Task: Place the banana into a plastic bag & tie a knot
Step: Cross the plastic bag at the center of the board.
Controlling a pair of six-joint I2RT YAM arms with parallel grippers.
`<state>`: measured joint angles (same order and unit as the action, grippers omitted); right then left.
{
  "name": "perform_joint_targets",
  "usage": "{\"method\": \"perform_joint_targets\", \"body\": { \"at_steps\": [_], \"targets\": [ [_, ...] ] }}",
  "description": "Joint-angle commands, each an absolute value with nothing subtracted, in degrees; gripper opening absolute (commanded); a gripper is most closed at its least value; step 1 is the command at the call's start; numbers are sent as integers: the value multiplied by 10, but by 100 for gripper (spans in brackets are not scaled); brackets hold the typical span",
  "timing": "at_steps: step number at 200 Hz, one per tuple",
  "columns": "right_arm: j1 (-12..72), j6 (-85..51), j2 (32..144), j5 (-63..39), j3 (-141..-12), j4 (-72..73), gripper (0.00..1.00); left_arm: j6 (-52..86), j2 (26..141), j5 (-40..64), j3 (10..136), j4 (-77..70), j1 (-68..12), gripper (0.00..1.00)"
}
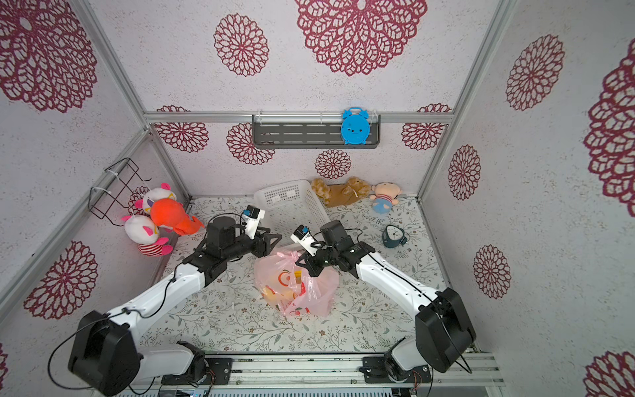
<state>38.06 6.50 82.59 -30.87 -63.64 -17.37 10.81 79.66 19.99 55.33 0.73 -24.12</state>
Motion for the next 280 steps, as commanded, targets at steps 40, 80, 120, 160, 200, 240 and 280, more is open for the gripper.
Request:
{"method": "perform_joint_targets", "body": {
  "at_steps": [40,80,120,160,200,240,280],
  "targets": [
    [386,133,813,-359,-676,-226,0,106,934,369,629,43,-241,54],
    [385,173,824,-309,-701,-275,0,91,952,511,625,41,-261,52],
    [383,188,839,-272,-731,-292,0,104,916,525,575,19,-266,50],
    [383,197,853,-275,-782,-306,0,147,860,541,528,-41,-264,50],
    [383,214,865,-279,-801,-321,0,199,825,553,483,-130,-252,51],
    [383,216,867,-270,-782,-321,0,228,834,572,467,-177,-244,51],
    [380,213,854,-264,-762,-306,0,243,836,589,458,-205,-238,54]
  ]
}}
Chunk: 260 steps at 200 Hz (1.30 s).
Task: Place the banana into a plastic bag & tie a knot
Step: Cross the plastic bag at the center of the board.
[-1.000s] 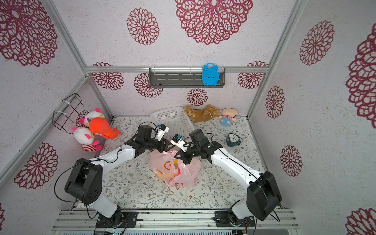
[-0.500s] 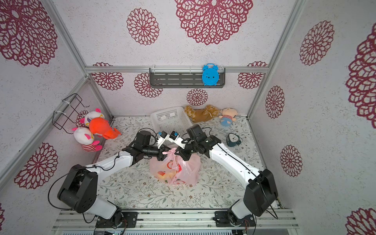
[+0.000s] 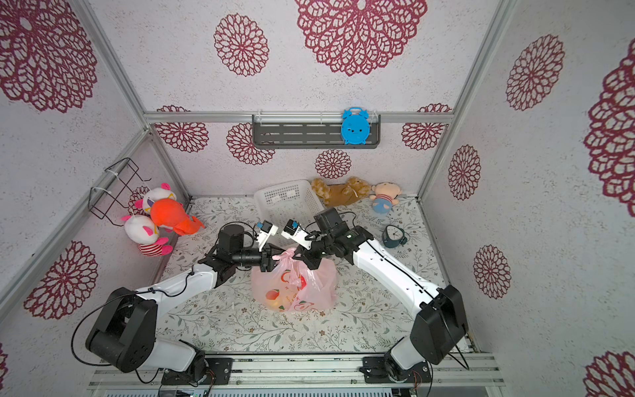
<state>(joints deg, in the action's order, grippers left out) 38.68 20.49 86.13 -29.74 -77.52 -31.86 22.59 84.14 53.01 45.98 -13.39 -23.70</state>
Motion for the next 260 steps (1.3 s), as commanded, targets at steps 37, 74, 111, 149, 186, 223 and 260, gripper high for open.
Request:
{"method": "perform_joint_targets", "body": {
  "at_steps": [37,74,111,149,186,223,260],
  "targets": [
    [377,202,849,-252,-752,-285,0,268,846,617,449,-253,-237,58],
    [377,182,846,-260,-753,-256,0,323,888,636,434,-349,-243,59],
    [377,199,872,-263,-820,-297,0,356,860,623,399,-426,-239,60],
    [377,200,887,-292,-839,-313,0,270,823,595,418,-294,-237,60],
    [373,183,880,-290,-787,-294,0,244,785,558,382,-254,-217,60],
    [370,179,868,-301,-776,-292,0,235,724,489,326,-231,-189,64],
    [365,178,863,-307,-773,-290,0,265,646,481,279,-266,-190,73]
  ]
}}
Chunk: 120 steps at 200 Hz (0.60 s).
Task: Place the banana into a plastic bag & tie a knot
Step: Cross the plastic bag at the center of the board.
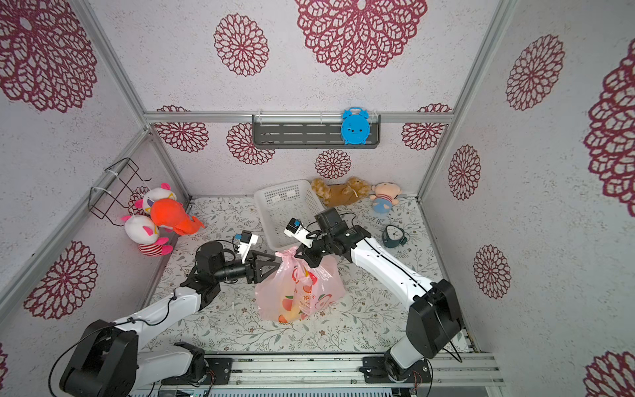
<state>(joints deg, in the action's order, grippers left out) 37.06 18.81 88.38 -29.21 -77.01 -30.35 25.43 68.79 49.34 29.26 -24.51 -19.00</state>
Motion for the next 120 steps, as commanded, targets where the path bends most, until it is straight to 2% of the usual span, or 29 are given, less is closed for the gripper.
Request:
{"method": "perform_joint_targets", "body": {
  "at_steps": [1,45,47,50,51,74,120],
  "targets": [
    [365,178,863,-307,-773,-290,0,265,644,481,279,-266,-190,73],
    [364,176,860,-306,-774,-287,0,276,613,465,285,-264,-208,82],
    [364,176,860,-306,-774,-287,0,277,610,463,286,-264,-209,83],
    [364,176,859,-306,-774,-287,0,277,608,461,286,-262,-211,98],
    [363,176,859,-306,-774,-287,0,277,608,459,287,-261,-211,100],
    [364,173,855,-310,-776,-287,0,239,601,409,304,-192,-240,97],
    [364,161,852,-328,-773,-275,0,183,673,327,365,-102,-297,97]
  ]
}}
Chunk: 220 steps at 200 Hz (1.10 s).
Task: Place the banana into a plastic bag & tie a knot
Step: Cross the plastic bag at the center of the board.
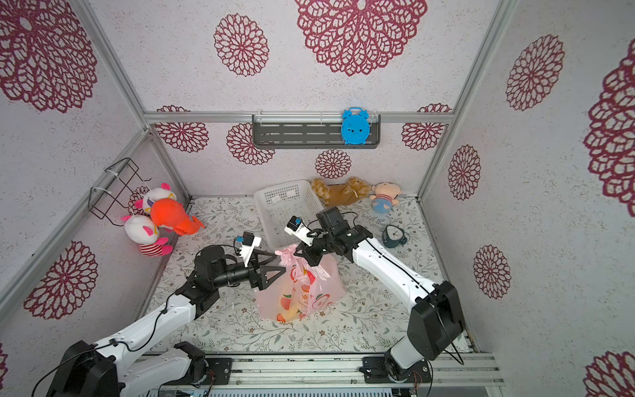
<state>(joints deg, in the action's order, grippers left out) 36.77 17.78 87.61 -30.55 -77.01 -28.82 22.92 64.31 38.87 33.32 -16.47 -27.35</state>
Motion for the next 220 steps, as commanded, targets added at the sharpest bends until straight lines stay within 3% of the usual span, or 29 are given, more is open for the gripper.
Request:
{"method": "perform_joint_targets", "body": {
  "at_steps": [1,13,25,37,58,81,118,150,211,220],
  "targets": [
    [364,161,853,-329,-773,-275,0,182,674,324,366,-101,-299,97],
    [364,159,853,-331,-771,-273,0,170,696,307,388,-83,-310,100],
    [364,157,853,-333,-769,-271,0,161,723,305,411,-65,-315,88],
    [364,157,853,-335,-768,-270,0,151,748,306,436,-38,-316,69],
    [364,158,851,-333,-766,-272,0,147,767,301,459,-14,-316,24],
    [362,161,848,-327,-759,-274,0,142,747,283,456,1,-316,0],
    [355,159,838,-311,-745,-263,0,141,693,249,439,40,-316,0],
    [356,135,843,-293,-736,-216,0,165,674,279,431,35,-316,0],
    [374,-7,843,-242,-639,56,0,234,662,339,390,-82,-330,0],
    [375,-29,841,-249,-619,106,0,240,662,337,384,-100,-337,4]
  ]
}}
